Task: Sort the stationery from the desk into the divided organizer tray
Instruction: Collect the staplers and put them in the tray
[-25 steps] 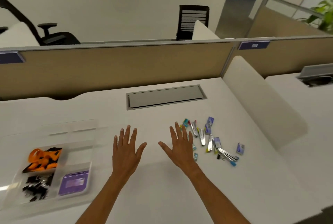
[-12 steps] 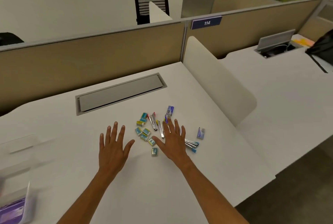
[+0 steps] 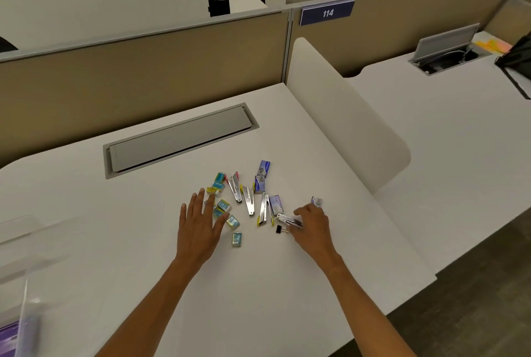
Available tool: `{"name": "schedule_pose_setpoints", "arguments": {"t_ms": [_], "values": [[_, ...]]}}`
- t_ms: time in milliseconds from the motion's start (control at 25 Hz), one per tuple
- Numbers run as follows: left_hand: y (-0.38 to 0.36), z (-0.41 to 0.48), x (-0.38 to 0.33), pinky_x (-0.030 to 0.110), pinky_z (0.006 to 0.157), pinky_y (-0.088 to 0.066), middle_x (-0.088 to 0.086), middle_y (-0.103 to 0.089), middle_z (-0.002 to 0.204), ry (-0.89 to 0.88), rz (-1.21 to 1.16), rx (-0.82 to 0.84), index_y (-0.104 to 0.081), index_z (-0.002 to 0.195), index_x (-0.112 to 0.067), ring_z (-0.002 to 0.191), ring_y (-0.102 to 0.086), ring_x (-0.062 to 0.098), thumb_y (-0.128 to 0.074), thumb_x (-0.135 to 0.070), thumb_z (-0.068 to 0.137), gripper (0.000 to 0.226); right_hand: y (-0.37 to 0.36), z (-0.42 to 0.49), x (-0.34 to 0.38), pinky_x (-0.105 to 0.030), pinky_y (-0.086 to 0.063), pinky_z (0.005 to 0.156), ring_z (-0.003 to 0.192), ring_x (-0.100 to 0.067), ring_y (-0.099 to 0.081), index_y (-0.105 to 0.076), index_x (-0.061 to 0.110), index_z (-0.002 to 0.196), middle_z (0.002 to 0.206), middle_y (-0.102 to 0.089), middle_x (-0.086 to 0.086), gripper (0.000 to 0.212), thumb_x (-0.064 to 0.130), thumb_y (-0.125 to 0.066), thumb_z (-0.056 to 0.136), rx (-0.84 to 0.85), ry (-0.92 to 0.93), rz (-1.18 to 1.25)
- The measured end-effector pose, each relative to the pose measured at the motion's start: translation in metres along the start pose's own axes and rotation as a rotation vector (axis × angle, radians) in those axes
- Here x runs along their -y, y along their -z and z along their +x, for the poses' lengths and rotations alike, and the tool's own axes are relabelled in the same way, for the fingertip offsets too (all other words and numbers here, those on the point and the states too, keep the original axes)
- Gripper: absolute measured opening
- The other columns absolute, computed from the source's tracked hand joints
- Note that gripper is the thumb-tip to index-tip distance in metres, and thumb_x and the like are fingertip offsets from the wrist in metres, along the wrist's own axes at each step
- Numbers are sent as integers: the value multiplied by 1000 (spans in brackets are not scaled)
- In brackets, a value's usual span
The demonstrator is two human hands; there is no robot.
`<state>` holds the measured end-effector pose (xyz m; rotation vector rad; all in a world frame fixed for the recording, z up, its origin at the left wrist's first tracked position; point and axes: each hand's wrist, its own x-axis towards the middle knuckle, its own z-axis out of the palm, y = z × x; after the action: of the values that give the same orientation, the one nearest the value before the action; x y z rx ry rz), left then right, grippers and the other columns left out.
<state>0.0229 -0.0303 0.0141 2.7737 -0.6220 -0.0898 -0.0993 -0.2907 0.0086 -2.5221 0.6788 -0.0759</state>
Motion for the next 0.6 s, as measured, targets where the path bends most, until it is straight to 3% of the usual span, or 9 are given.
{"name": "schedule_pose_setpoints", "arguments": {"t_ms": [200,360,480,600], "values": [[-6,12,-13,45,116,-29,12,-43,150,-2,-56,9,-44,144,-14,139,-39,30,-31,-57,97,65,7,-7,-14,-31,-47,70,87,-23,-56,-69,14,92,94,-62,-4,23,25,-79,74,69,-35,13],[-7,25,-21,44,92,-47,14,-57,128,-24,-79,-20,-59,124,-10,115,-56,33,-60,-35,94,39,1,-4,-13,-34,-48,62,86,-25,-54,-67,11,86,91,-59,-6,9,17,-69,80,66,-40,4],[-5,38,-32,42,82,-51,14,-59,119,-5,-115,-27,-61,115,-8,103,-58,31,-66,-32,91,34,2,-3,-13,-30,-42,59,79,-24,-54,-65,10,79,85,-57,-4,3,10,-67,77,30,-48,43],[-3,50,-42,40,86,-51,14,-58,119,29,-177,0,-60,116,-5,103,-57,29,-62,-30,94,33,7,-3,-12,-24,-43,58,71,-19,-56,-66,11,77,81,-55,0,6,9,-72,74,-9,-71,148]]}}
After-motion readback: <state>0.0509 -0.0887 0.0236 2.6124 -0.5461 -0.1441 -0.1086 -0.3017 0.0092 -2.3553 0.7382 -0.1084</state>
